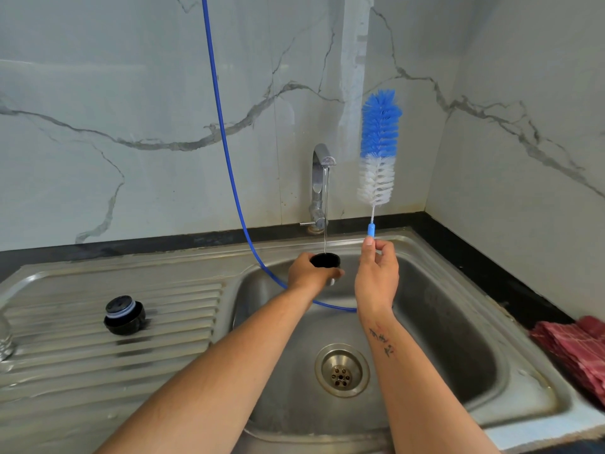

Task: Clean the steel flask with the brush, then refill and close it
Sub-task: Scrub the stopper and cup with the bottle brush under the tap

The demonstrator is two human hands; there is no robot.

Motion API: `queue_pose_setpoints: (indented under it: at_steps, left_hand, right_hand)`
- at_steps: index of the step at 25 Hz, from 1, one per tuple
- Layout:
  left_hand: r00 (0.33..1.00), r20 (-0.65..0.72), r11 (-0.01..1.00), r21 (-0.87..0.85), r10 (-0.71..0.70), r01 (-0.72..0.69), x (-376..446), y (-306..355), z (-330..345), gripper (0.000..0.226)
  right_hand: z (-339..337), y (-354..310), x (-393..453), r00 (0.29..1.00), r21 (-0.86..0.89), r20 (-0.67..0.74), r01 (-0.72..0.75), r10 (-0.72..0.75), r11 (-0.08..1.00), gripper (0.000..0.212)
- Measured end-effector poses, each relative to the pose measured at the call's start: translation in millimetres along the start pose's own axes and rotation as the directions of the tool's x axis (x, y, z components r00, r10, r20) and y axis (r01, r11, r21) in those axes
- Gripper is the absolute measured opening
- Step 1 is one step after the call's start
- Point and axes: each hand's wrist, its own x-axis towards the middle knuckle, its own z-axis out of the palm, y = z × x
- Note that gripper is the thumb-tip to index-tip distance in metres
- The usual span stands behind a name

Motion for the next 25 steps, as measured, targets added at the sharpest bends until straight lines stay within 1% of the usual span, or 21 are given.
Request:
queue_pose_setpoints:
  at_steps: [1,4,7,10,12,13,14,15,16,17,18,19,20,21,22,23,24,25]
  left_hand:
    - [1.000,-0.018,1.000,-0.004,-0.003,0.003,2,0,0,0.049]
    - [1.000,0.015,1.000,-0.003,0.005,-0.005,0,-1,-1,0.059]
    - [1.000,0.000,1.000,0.009,0.025,-0.025,-1,-2,-3,0.062]
    - [0.988,0.042,0.981,0.117,0.149,-0.153,-7,-2,-6,0.063]
    - [0.957,0.048,0.924,0.251,0.285,-0.288,-9,-3,-10,0.059]
    - [0.927,0.066,0.863,0.344,0.370,-0.369,-10,-5,-13,0.056]
    - [0.884,0.102,0.772,0.448,0.456,-0.450,-12,-7,-17,0.055]
    - [0.830,0.160,0.650,0.550,0.534,-0.524,-14,-10,-22,0.055]
    - [0.767,0.227,0.497,0.645,0.600,-0.580,-14,-12,-27,0.055]
    - [0.700,0.295,0.319,0.730,0.651,-0.604,-14,-16,-31,0.055]
    - [0.641,0.352,0.154,0.788,0.682,-0.597,-14,-19,-34,0.056]
    - [0.602,0.389,0.039,0.818,0.697,-0.573,-13,-21,-36,0.058]
    - [0.586,0.416,-0.029,0.831,0.695,-0.556,-12,-23,-38,0.059]
    - [0.578,0.439,-0.069,0.832,0.688,-0.550,-11,-25,-41,0.060]
    - [0.578,0.449,-0.078,0.830,0.682,-0.552,-9,-25,-44,0.060]
    - [0.601,0.435,-0.031,0.825,0.671,-0.564,-6,-25,-46,0.059]
    - [0.640,0.394,0.072,0.815,0.659,-0.575,-3,-24,-47,0.057]
    - [0.709,0.316,0.248,0.784,0.630,-0.570,-1,-21,-47,0.052]
  right_hand:
    - [0,0,0,1.000,0.003,-0.003,0.002,-0.002,1.000,0.025]
    - [1,0,-1,1.000,0.001,0.001,0.001,-0.001,1.000,0.025]
    - [0,1,0,1.000,0.002,-0.004,0.006,-0.006,1.000,0.025]
    - [1,2,1,1.000,0.002,-0.010,-0.004,0.004,1.000,0.025]
    - [1,3,2,1.000,0.003,-0.017,-0.005,0.005,1.000,0.025]
    - [1,3,2,1.000,0.006,-0.020,-0.004,0.004,1.000,0.025]
    - [1,3,2,1.000,0.008,-0.021,-0.005,0.005,1.000,0.025]
    - [1,2,1,1.000,0.010,-0.021,-0.008,0.008,1.000,0.024]
    - [1,2,1,1.000,0.008,-0.021,-0.011,0.011,1.000,0.024]
    - [1,1,1,1.000,0.007,-0.022,-0.012,0.012,1.000,0.023]
    - [1,-1,0,1.000,0.007,-0.024,-0.012,0.012,1.000,0.023]
    - [1,-2,-1,1.000,0.006,-0.027,-0.011,0.012,1.000,0.023]
    - [1,-3,-2,1.000,0.004,-0.029,-0.012,0.012,1.000,0.022]
    - [1,-4,-2,0.999,0.002,-0.030,-0.014,0.014,1.000,0.022]
    - [0,-4,-2,0.999,0.003,-0.029,-0.015,0.015,1.000,0.021]
    - [0,-4,-1,0.999,0.006,-0.029,-0.016,0.016,1.000,0.021]
    - [-1,-5,-1,0.999,0.008,-0.028,-0.016,0.017,1.000,0.021]
    - [-1,-5,-1,0.999,0.010,-0.028,-0.019,0.019,1.000,0.021]
